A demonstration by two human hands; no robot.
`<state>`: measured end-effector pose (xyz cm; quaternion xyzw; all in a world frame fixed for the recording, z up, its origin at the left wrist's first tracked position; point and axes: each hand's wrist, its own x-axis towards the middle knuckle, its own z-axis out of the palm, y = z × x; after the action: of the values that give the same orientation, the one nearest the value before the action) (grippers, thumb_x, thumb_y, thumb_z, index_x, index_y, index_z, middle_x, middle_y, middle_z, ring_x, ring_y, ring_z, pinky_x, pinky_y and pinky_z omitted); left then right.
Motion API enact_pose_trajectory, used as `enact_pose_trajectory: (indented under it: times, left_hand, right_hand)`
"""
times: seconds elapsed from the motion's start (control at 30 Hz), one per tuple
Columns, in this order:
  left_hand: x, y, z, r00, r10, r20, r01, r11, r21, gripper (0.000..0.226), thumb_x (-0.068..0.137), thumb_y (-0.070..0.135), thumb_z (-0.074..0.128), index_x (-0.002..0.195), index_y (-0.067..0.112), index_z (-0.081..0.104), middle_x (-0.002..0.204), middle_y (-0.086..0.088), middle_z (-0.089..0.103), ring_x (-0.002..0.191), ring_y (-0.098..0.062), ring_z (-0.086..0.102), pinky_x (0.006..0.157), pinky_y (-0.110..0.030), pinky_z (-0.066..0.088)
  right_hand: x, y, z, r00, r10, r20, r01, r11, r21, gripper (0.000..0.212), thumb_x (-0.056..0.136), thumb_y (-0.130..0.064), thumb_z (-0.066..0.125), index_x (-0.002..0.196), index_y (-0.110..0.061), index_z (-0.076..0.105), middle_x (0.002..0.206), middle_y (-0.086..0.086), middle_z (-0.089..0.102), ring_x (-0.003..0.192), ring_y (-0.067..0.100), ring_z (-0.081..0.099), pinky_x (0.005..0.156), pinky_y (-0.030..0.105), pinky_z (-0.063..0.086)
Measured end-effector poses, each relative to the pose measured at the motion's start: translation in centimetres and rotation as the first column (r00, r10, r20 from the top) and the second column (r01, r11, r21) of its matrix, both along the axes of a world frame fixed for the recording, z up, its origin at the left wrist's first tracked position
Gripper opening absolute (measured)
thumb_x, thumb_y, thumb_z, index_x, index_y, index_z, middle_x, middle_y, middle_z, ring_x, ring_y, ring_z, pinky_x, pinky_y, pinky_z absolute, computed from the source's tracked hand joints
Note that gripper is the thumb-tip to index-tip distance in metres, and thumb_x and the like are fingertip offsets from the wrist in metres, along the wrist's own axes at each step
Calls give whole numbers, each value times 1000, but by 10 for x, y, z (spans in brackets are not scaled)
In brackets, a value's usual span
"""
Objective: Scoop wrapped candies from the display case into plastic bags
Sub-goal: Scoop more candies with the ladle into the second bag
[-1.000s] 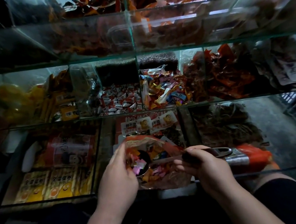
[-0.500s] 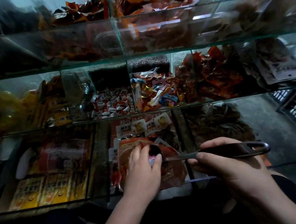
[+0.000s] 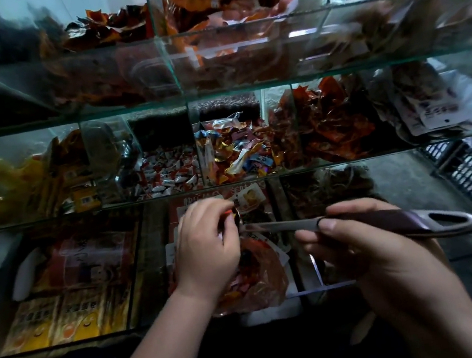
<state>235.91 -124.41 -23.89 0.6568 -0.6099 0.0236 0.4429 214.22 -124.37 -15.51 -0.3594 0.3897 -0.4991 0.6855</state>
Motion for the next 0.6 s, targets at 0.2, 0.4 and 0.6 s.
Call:
enact_pose_trajectory:
  times: [0.2,0.4,0.6]
  left_hand:
    - [8,-49,43,998,-51,-30,48,994,-94,25,91,19,68,113,6,70,117,-6,66,114,-20,59,105,-50,45]
    - [15,-51,45,963,20,-270,-65,986,-156,23,95,15,63,116,8,67,115,0,62,110,-7,56,98,-16,42]
    - [21,-28,13,906,107,-410,-77,993,87,24,94,13,65,114,25,65,113,12,59,100,8,56,82,-7,46]
  right_hand:
    - [9,-33,10,984,-121,133,108,989,105,11,89,4,59,90,-7,61,66,7,73,80,34,78,66,30,64]
    - [32,-83,1,954,-229,195,222,973,59,6,96,-9,62,91,-7,64,73,5,77,93,36,77,74,33,63]
    - [79,-137,-29,826,-206,-524,-52,899,-436,6,89,-11,72,94,-14,74,90,1,76,90,15,74,82,31,59]
